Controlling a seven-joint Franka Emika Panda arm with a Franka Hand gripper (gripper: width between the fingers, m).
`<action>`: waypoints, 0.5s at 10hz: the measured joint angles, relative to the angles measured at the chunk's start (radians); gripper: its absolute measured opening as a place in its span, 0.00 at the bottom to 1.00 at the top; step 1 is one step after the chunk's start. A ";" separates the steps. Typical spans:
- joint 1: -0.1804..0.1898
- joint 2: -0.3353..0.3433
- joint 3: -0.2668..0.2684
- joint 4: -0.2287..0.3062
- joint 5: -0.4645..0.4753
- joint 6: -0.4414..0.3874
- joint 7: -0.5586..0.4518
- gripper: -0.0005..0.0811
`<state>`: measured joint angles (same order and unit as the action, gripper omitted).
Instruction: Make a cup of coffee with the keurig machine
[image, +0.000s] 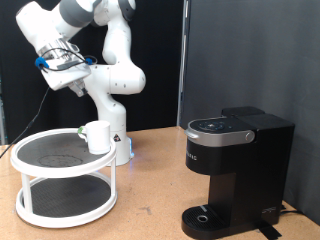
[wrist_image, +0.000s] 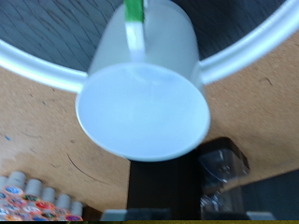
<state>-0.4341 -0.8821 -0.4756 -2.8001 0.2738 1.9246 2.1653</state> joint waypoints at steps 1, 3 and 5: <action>-0.002 0.013 0.000 -0.017 -0.002 0.038 0.000 0.01; -0.002 0.049 -0.004 -0.037 -0.002 0.076 -0.032 0.15; 0.004 0.090 -0.028 -0.041 -0.002 0.069 -0.115 0.42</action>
<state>-0.4301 -0.7919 -0.5036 -2.8408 0.2719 1.9933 2.0506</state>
